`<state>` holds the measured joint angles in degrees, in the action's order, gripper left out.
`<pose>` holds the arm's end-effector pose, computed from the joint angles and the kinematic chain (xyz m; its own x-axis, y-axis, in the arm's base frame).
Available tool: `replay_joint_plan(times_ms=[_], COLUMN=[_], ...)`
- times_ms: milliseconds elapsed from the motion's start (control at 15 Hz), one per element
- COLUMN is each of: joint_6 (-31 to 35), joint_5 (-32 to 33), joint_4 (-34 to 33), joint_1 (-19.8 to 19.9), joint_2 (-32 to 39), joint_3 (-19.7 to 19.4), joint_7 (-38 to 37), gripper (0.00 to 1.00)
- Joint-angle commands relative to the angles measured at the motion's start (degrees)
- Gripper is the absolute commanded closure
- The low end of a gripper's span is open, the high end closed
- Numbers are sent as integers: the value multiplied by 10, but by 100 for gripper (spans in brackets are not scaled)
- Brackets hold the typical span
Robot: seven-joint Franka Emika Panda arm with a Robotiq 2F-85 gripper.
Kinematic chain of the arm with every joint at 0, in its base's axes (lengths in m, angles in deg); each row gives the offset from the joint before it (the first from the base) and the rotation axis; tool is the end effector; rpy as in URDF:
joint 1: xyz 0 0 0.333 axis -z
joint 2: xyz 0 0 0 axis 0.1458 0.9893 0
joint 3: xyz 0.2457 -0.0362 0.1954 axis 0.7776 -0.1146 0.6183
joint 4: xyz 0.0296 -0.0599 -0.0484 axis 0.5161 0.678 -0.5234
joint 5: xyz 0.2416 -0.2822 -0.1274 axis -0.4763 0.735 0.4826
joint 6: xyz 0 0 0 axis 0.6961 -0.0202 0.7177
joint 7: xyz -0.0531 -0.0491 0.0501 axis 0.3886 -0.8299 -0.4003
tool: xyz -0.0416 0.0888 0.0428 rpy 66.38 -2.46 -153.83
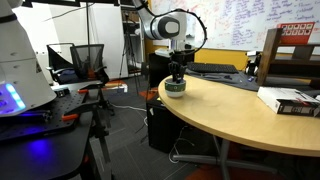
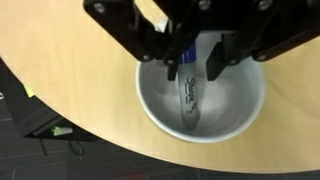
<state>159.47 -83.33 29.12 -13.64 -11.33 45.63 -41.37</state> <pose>0.6084 0.0994 0.1198 0.9927 0.1203 0.0040 0.1203 -0.9927 -0.0018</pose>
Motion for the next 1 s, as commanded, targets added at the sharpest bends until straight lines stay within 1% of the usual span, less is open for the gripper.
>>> replay_joint_plan(times_ms=[0,200,267,333,400,533,600,667,867,933], joint_6=[2,-3,-5,-4,-2,4,8,8,-7,-13], joint_5=[-22,-27,-28,-30,-31,-30,-29,-28,-26,-20], joint_4=[-20,-33,-37,-40,-42,-41,-37,-28,-7,2], joint_1=[11,11,10,10,9,9,9,11,5,-4], joint_2=[16,29,33,37,39,38,34,24,-11,-27], joint_3=[10,11,11,11,11,10,9,12,9,-1], joint_7=[30,36,37,39,39,39,40,45,41,28], gripper=[58,54,55,66,80,95,98,94,94,94])
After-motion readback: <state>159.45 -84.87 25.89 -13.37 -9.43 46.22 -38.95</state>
